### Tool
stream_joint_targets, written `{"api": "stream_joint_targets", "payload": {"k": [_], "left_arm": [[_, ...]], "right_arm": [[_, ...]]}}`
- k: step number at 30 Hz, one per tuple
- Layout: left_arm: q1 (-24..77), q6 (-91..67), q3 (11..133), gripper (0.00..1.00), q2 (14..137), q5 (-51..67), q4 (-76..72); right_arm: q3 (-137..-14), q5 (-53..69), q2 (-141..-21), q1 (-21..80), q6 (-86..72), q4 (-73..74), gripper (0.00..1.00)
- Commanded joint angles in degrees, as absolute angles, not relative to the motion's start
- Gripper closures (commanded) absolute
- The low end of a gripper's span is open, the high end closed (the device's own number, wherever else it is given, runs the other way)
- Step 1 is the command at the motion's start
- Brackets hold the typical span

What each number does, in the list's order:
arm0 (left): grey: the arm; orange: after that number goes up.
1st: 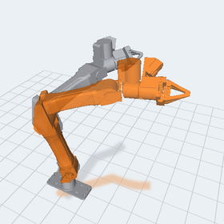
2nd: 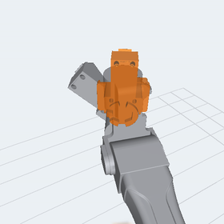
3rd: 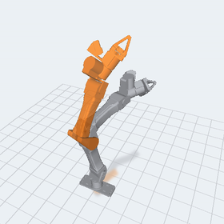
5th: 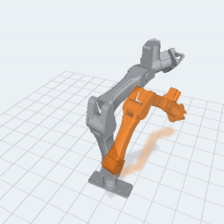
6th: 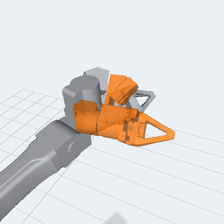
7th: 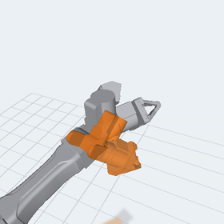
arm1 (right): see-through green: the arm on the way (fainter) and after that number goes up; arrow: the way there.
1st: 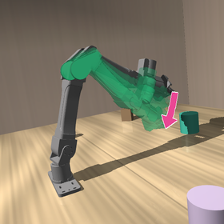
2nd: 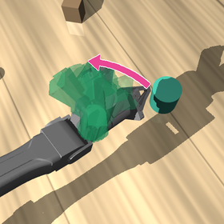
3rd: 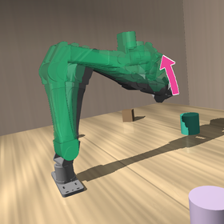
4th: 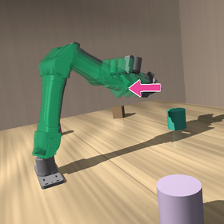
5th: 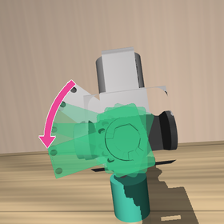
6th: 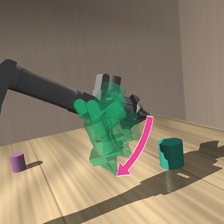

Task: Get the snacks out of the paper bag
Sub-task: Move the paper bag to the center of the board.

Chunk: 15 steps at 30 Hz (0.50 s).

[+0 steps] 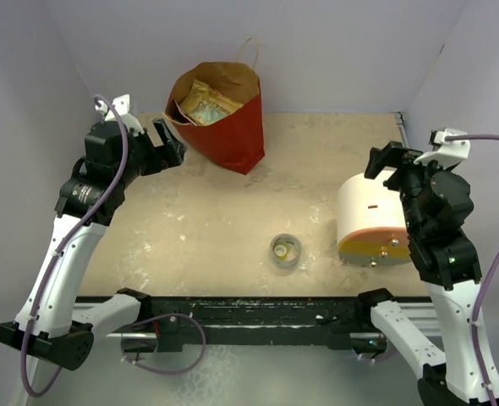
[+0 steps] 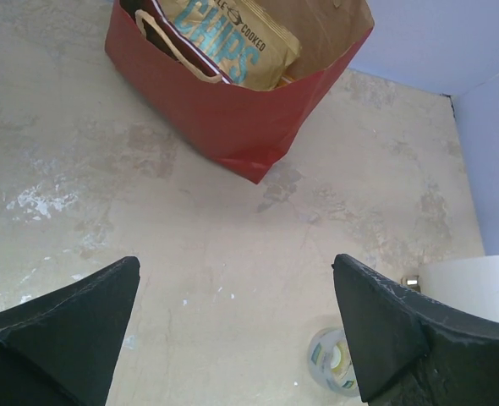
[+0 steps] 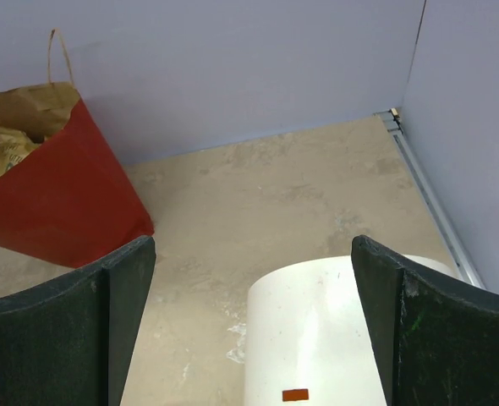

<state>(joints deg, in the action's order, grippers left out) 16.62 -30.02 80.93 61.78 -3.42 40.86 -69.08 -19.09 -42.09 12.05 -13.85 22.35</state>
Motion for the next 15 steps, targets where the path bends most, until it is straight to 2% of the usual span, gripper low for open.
{"api": "stream_joint_targets", "payload": {"k": [1, 15], "left_arm": [[16.87, -31.88, 82.17, 0.01, 60.09, -4.21, 38.79], [16.52, -31.58, 80.66, 0.01, 58.27, -5.69, 40.18]], "right_arm": [[-70.67, -19.10, -41.63, 12.57, -12.75, 19.51, 0.00], [-67.80, -17.13, -41.01, 14.51, -17.31, 17.95, 0.01]]}}
